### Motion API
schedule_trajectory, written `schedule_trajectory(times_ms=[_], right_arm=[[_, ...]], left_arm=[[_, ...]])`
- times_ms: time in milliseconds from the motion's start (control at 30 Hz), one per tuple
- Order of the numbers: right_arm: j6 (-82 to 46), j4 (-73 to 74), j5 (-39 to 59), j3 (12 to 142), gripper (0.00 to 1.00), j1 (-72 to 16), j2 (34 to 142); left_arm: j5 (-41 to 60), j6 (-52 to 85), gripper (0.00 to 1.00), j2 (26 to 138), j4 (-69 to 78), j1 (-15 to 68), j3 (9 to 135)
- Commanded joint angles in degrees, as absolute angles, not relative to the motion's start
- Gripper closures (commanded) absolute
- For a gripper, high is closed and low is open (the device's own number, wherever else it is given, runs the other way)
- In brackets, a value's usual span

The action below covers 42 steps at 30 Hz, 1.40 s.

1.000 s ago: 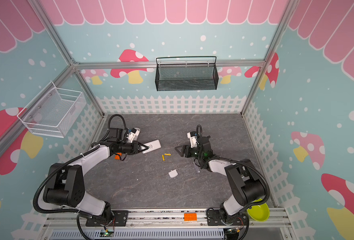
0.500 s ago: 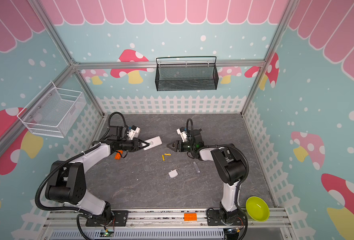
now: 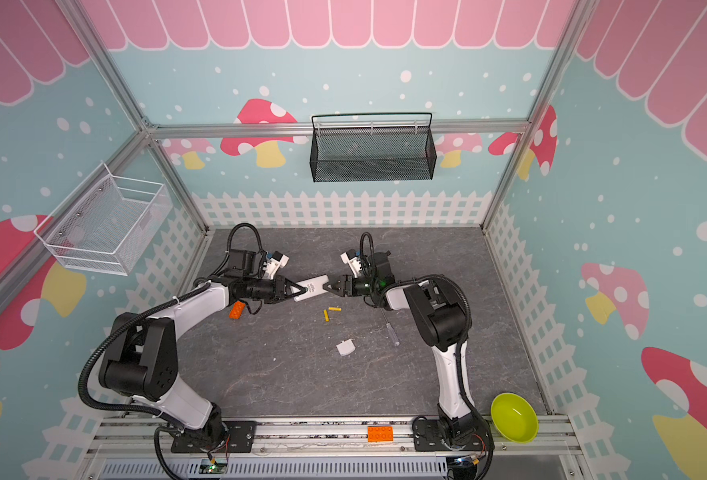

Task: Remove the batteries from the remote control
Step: 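Move the right gripper to the remote's battery cover and grip it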

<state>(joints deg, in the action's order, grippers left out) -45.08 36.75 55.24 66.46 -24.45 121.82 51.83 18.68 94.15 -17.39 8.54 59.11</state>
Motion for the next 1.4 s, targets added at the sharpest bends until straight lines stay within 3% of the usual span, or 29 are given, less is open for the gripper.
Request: schedule_trajectory(times_ms=[0,633,1000,1367], right_arm=[[-45.8,39.1,58.4,67.8,0.36,-24.8,122.9],[-48.7,42.4,59.1,69.1,0.74,-24.9,124.9],[-46.2,41.2,58.4,66.5,0.68,-24.7,122.1],[-47.5,42.4,58.7,63.4,0.77,-24.8,119.6]], left_arm=[[53.5,18.4,1.0,95.0,-17.1,9.0,60.9],[51.7,16.5,1.0,95.6,-19.7,10.6,62.2],[48.8,15.4,1.0,95.3,-20.2,10.7,61.7],[47.3,14.5,1.0,95.1,-22.0,10.8,62.4]])
